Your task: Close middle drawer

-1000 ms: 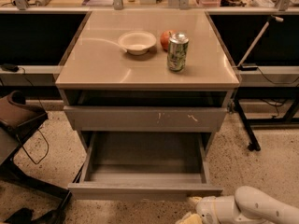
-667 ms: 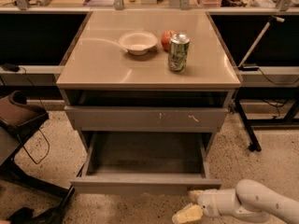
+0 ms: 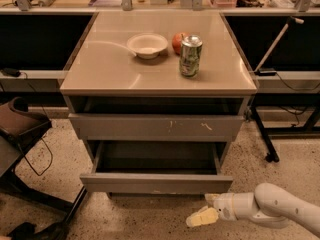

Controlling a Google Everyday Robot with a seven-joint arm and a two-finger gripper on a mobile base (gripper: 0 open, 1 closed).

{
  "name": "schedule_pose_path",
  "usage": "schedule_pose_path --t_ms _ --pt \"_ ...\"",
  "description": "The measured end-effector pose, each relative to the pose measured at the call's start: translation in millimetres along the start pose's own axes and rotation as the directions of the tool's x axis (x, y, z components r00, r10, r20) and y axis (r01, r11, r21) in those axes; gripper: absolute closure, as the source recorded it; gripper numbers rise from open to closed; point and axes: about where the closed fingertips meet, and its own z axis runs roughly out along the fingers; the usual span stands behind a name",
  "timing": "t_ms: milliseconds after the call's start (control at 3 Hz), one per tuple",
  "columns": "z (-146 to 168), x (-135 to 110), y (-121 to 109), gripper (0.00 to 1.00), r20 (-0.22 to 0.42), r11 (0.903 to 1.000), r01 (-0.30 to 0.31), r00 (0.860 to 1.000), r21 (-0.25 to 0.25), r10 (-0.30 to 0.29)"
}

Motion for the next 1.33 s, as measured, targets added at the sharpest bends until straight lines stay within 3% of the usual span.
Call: schedule_pose_path --t_ms 333,1000,1333 --pt "-8.0 -54.3 -36.7 0.0 0.046 0.9972 -0.055 0.998 0.051 0.053" --pt "-6.8 -56.7 -42.9 0.0 0.05 0.9958 -0.069 0.997 0.06 0.066" --pt "-5.8 -85.6 -77.8 0.0 0.085 0.9862 -0.138 0.988 0.091 0.131"
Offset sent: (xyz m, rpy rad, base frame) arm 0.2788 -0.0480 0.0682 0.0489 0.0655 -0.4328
